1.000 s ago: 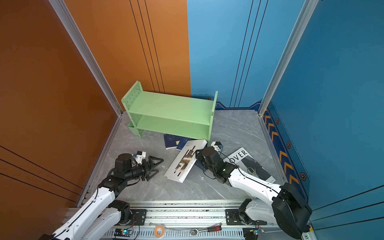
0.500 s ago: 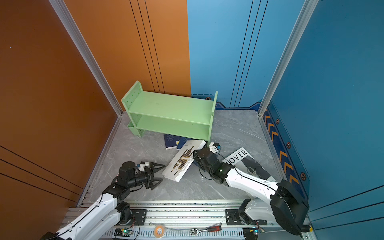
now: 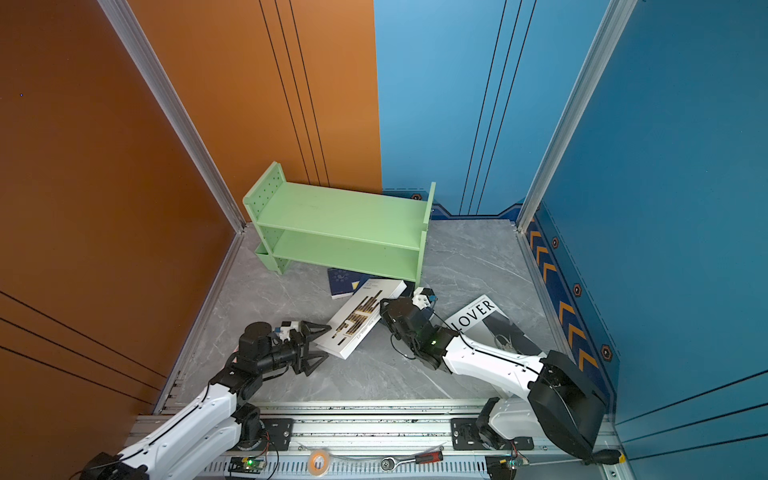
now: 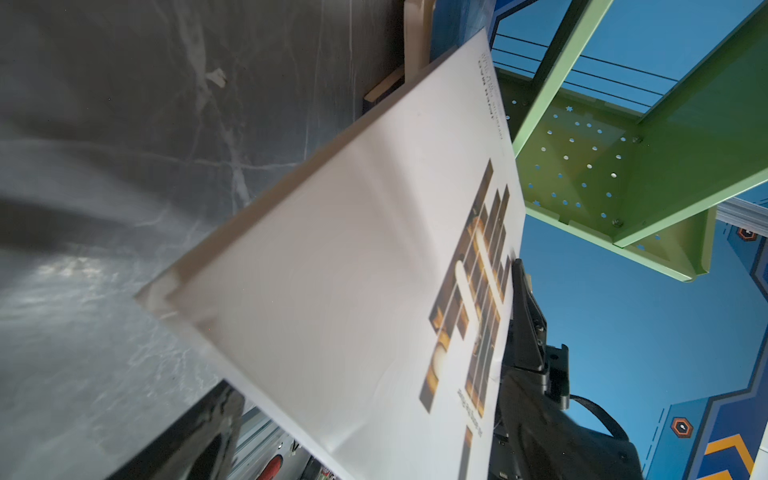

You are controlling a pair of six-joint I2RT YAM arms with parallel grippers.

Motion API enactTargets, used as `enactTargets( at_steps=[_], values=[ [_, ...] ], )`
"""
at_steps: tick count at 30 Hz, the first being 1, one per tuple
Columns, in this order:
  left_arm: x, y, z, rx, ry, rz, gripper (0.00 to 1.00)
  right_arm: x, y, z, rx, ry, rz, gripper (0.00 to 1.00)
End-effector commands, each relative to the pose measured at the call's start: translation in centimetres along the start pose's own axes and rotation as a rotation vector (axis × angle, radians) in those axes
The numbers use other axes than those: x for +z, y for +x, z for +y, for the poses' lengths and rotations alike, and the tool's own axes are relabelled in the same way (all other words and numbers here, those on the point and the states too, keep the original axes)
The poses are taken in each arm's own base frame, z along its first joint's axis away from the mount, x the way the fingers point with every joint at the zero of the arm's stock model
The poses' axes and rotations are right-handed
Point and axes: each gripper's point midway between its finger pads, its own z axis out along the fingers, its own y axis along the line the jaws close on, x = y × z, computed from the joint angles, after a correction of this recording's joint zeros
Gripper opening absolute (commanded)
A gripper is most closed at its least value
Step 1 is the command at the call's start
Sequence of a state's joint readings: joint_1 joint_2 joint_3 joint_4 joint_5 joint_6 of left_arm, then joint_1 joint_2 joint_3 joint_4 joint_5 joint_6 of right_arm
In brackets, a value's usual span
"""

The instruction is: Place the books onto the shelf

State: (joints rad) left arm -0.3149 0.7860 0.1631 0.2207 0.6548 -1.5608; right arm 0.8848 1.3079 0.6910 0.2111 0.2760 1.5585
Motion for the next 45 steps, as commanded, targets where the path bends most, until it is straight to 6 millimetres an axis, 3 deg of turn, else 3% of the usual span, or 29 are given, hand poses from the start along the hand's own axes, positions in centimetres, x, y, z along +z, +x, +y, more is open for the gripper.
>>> enactTargets(
  at_steps=[1,7,11,16,29,33,41,45],
  values=[
    [0.2,0.0,-1.1,0.024,0.023,-0.002,0.96,-0.1,-0.4,3.4,0.07,-0.099,-0.032,0.26],
    [0.6,-0.4,-2.3,0.048,0.05,-0.01,0.91,-0.4,0.1,3.9,0.109,-0.123,-0.017,0.26],
    [0.6,-0.6,-4.2,0.083,0.089,-0.025,0.87,-0.4,0.8,4.3,0.119,-0.138,0.002,0.26],
    [0.4,-0.7,-6.1,0.125,0.141,-0.045,0.72,-0.4,1.4,4.4,0.127,-0.147,0.015,0.26],
    [-0.8,-1.2,-7.8,0.154,0.21,-0.102,0.39,0.0,2.2,4.1,0.139,-0.149,0.033,0.28],
    [-1.6,-1.6,-8.6,0.162,0.233,-0.128,0.3,0.0,2.2,4.0,0.141,-0.146,0.035,0.33],
    [-3.5,-2.0,-10.6,0.197,0.245,-0.144,0.14,0.2,2.4,3.7,0.114,-0.133,0.066,0.53],
    [-4.5,-2.0,-11.7,0.228,0.225,-0.112,0.12,0.0,1.8,3.4,0.063,-0.123,0.092,0.66]
  ],
)
